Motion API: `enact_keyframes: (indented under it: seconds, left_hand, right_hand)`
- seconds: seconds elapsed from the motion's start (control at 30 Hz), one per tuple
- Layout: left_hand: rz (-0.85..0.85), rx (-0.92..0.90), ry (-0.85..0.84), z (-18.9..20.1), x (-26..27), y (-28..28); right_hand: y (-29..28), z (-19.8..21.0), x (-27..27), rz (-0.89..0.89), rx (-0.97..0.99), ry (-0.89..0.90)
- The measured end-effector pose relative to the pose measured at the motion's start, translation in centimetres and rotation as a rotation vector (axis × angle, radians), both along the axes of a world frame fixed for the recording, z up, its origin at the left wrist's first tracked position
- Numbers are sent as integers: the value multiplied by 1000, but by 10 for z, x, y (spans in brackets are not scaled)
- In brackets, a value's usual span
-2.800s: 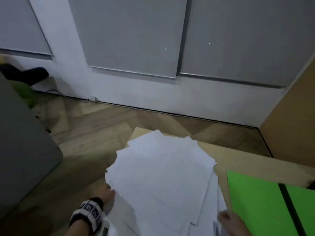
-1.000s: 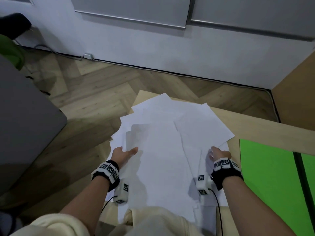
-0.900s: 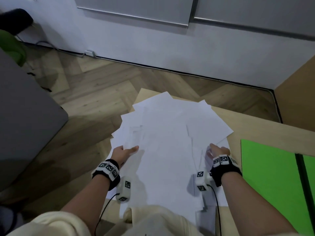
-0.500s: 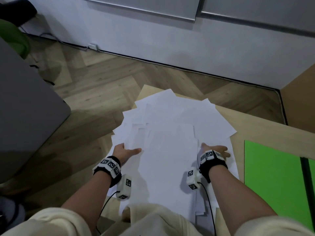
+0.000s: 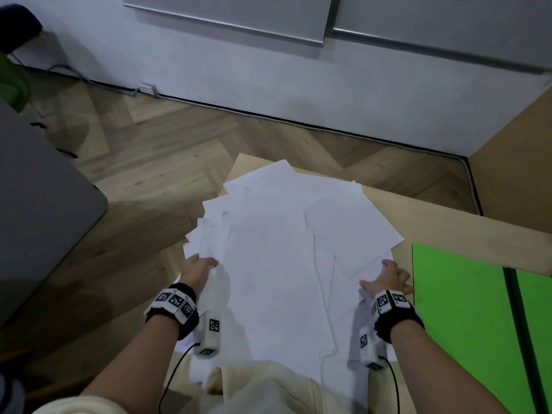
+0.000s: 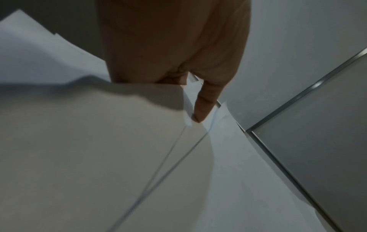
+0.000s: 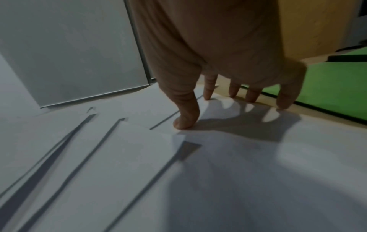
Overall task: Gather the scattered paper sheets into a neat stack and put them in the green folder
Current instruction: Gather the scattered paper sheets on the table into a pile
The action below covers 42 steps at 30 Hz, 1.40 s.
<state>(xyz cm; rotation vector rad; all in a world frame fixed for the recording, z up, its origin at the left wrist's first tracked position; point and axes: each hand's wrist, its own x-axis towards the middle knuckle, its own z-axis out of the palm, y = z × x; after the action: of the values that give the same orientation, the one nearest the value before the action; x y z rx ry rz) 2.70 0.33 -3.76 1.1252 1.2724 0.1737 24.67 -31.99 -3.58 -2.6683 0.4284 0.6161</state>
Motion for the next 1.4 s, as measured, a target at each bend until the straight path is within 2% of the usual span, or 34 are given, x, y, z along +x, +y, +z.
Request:
enact_keyframes:
  seconds: [0.07, 0.17, 0.23, 0.37, 0.43, 0.57, 0.73, 0.87, 1.0, 1.1, 1.23, 1.33, 1.4]
  left_hand:
    - [42, 47, 28, 4, 0, 4]
    - [60, 92, 50, 14, -1, 12]
    - [47, 124, 58, 18, 1, 15]
    - [-135, 176, 90, 23, 6, 5]
    - [-218, 168, 97, 18, 5, -1]
    - [-243, 142, 115, 8, 2, -7]
    - [-325, 155, 119, 10, 3, -10]
    - [-183, 167, 119, 10, 2, 1]
    - [-52, 119, 112, 11, -7, 26]
    - [-57, 96, 115, 14, -5, 36]
    - [-246, 146, 144, 21, 16, 13]
    - [-365, 179, 132, 19, 32, -10]
    - [-407, 178, 122, 16, 41, -24]
  right_hand:
    - [-7, 0, 0, -9, 40, 13]
    - [-14, 0, -5, -159, 67, -17]
    - [-14, 0, -11, -167, 48, -3]
    - [4, 5, -10, -70, 38, -58]
    - [13, 3, -7, -99, 111, -80]
    - [24, -1, -8, -206, 179, -45]
    - [34, 1, -19, -253, -20, -79]
    - [22, 4, -14, -230, -70, -47]
    - [3, 4, -5, -120, -78, 40]
    - [-15, -1, -4, -4, -7, 73]
    - [-17, 1, -11, 138, 181, 89]
    - [-9, 6, -20, 47, 386, 28]
    - [-8, 7, -24, -12, 413, 40]
